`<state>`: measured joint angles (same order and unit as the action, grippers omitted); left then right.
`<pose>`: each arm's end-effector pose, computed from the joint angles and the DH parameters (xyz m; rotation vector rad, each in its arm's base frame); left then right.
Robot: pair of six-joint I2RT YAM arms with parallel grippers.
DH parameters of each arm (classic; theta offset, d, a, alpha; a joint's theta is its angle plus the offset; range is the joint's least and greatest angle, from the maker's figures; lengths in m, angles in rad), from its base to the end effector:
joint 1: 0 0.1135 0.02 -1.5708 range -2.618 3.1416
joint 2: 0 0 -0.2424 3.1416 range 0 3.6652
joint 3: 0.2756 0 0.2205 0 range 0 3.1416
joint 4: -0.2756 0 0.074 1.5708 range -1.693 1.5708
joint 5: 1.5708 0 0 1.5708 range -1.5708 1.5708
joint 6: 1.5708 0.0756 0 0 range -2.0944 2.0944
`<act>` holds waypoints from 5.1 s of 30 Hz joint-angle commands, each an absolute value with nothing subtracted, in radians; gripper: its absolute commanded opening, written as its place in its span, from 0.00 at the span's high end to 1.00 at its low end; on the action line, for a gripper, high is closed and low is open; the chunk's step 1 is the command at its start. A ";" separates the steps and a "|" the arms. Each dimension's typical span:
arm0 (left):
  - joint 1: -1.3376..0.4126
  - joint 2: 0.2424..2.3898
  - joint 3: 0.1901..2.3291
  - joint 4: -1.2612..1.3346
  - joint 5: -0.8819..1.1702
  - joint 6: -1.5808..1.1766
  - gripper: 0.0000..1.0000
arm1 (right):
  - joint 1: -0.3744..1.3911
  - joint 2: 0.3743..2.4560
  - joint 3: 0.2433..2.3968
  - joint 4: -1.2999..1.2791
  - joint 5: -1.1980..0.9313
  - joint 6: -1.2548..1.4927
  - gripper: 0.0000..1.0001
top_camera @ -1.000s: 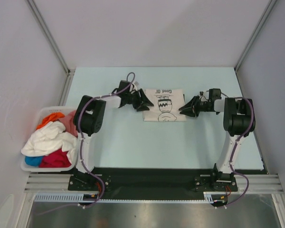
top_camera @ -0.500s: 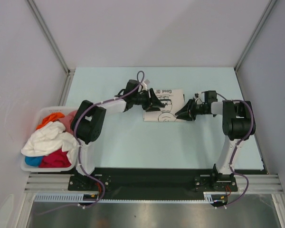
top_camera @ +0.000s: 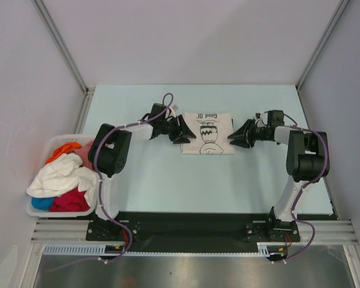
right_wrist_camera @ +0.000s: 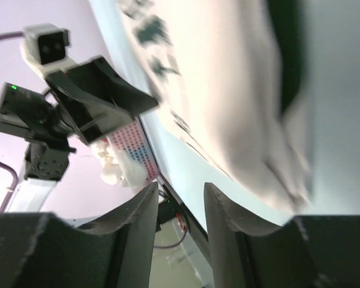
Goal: Fold and stack the t-shirts
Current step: Fold the tshirt, then neatly place the folded tshirt to the corner
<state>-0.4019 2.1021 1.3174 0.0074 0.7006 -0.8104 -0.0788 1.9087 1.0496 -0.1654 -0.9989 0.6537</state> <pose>0.3760 -0.2128 0.1226 -0.1342 2.5604 -1.3660 0.3480 0.0363 0.1225 0.5394 2.4751 1.5090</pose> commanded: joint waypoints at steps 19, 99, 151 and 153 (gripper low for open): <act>-0.359 1.678 1.212 -0.190 0.628 -0.667 0.43 | -0.052 2.284 1.914 -0.707 -0.657 0.244 0.09; -0.022 2.401 2.339 -0.871 -0.179 -0.052 1.00 | 0.063 1.762 1.276 -0.638 -0.706 0.477 0.08; 0.138 2.635 2.437 -0.075 -0.472 0.092 1.00 | 0.268 1.848 1.252 -0.750 -0.641 0.535 0.05; 0.140 2.637 2.437 -0.064 -0.477 0.094 1.00 | 0.268 1.844 1.247 -0.749 -0.640 0.537 0.05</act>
<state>0.1333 2.6450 2.3726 -0.1764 -0.4683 0.1120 0.2626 1.9026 1.2526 -0.7498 -0.6502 0.5213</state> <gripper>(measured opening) 0.037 0.946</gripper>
